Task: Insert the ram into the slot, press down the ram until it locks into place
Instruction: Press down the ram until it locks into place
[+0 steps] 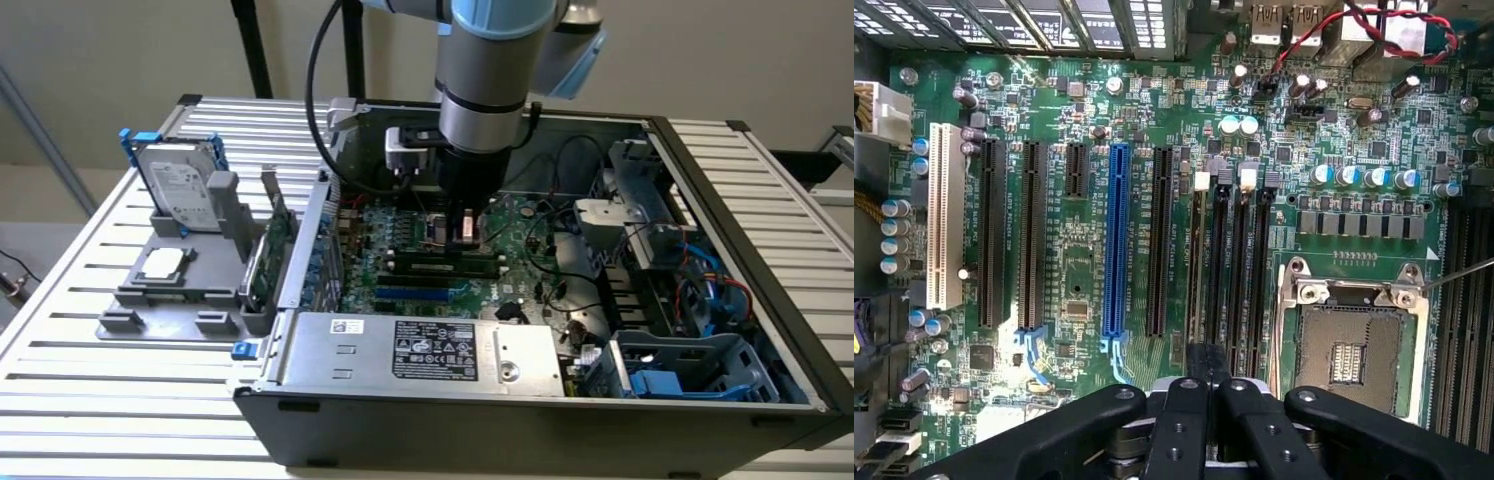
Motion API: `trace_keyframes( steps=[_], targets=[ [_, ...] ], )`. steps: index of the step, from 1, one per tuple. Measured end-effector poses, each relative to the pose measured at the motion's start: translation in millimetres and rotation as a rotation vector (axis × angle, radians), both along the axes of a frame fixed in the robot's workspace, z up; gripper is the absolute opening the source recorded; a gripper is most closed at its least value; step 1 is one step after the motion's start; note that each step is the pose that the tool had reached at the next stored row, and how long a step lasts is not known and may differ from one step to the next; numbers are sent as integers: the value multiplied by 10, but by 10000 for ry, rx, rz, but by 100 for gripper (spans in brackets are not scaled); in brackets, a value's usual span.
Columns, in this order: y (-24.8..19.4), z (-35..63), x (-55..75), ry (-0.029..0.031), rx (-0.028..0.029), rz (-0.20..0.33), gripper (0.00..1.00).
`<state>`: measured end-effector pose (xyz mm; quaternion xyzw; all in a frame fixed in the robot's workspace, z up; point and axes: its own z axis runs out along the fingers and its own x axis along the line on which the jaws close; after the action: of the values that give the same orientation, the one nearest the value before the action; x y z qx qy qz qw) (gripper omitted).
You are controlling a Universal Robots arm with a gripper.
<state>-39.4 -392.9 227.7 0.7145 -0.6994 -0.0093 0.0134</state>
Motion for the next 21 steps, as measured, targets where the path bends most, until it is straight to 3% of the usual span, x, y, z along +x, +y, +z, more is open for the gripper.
trace_keyframes(
  steps=[4,11,21],
  targets=[
    [1,1,0,-5,12,-27,11],
    [1,298,1,-1,3,-96,11],
    [1,302,1,-2,7,-110,11]
  ],
)
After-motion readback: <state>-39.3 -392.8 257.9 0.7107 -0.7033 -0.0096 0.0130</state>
